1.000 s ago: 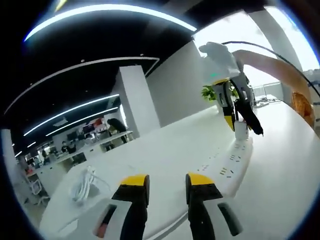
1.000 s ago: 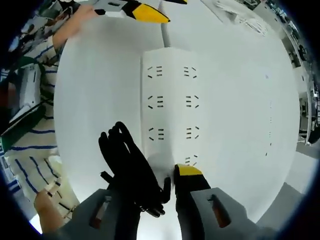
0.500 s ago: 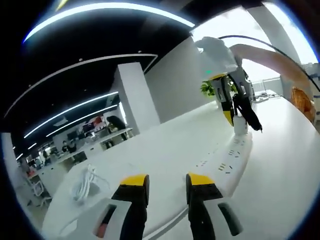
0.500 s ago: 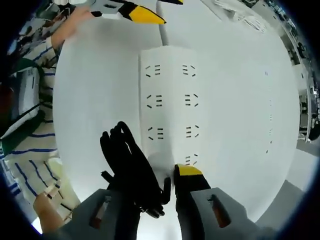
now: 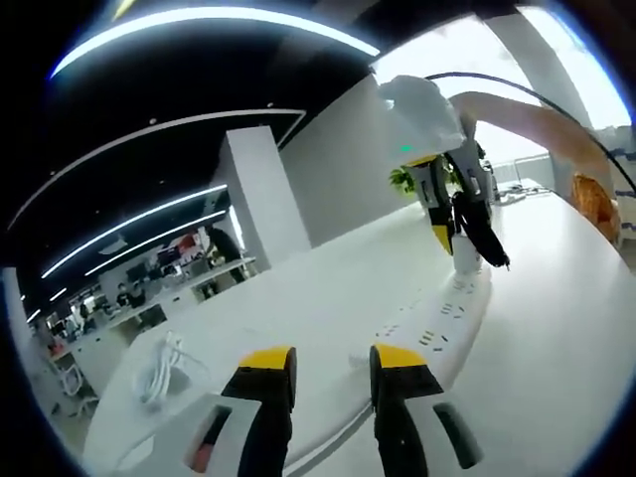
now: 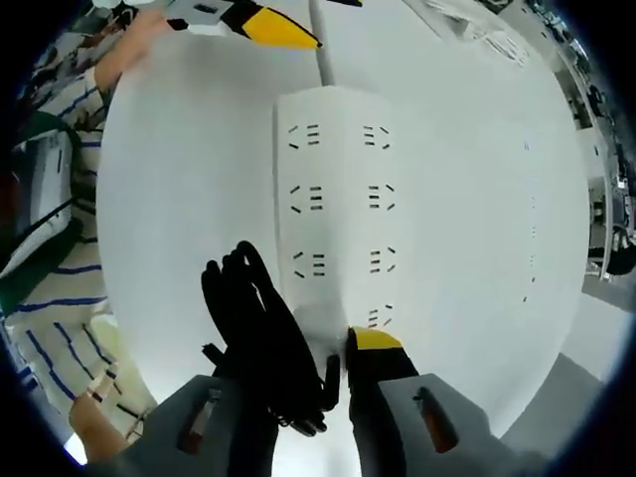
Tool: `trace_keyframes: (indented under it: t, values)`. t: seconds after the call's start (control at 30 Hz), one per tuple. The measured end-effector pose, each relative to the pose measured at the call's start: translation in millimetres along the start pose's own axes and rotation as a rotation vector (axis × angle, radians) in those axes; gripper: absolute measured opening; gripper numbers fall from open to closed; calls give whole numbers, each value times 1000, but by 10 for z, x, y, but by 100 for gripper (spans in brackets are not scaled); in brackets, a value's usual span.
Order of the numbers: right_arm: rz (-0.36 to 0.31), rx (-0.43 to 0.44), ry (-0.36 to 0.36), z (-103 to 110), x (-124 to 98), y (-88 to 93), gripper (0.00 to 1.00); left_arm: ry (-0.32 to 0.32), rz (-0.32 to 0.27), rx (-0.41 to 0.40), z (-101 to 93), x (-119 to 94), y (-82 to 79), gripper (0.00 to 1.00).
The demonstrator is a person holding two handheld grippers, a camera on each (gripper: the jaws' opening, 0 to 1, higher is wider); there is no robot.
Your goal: Straighten the power strip on the desk, plug the charger into it
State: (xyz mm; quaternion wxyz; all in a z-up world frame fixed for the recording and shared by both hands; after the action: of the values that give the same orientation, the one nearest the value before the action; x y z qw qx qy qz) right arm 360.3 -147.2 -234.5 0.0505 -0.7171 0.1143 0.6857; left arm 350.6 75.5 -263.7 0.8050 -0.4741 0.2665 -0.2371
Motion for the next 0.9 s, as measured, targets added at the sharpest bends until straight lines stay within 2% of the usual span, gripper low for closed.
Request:
trace_keyframes:
  t: [0.23, 0.47, 0.77, 0.9]
  values:
    - [-38, 1, 8, -6, -1, 33, 23, 19, 14, 15, -40, 22, 13, 29]
    - [27, -13, 35, 15, 14, -11, 23, 16, 8, 8, -15, 22, -8, 29]
    - [-37, -5, 24, 23, 14, 28, 23, -21, 44, 0, 150, 38, 92, 29]
    - [-33, -4, 23, 39, 27, 24, 23, -29, 47, -19, 181, 55, 96, 29]
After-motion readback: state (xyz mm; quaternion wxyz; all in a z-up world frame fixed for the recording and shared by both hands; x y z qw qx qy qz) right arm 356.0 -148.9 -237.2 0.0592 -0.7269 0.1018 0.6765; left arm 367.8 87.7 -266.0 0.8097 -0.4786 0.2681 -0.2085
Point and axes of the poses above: the point that each gripper's makers call its tool centre point, and the gripper's own axes: x roughly forward along the fingers, z roughly to its left, y roughly out of its underside, the point moved 6 cm from there along -x, roughly backward along the fingers, and after that the axes turned 9 degrees about x, right-handed, at the moved point
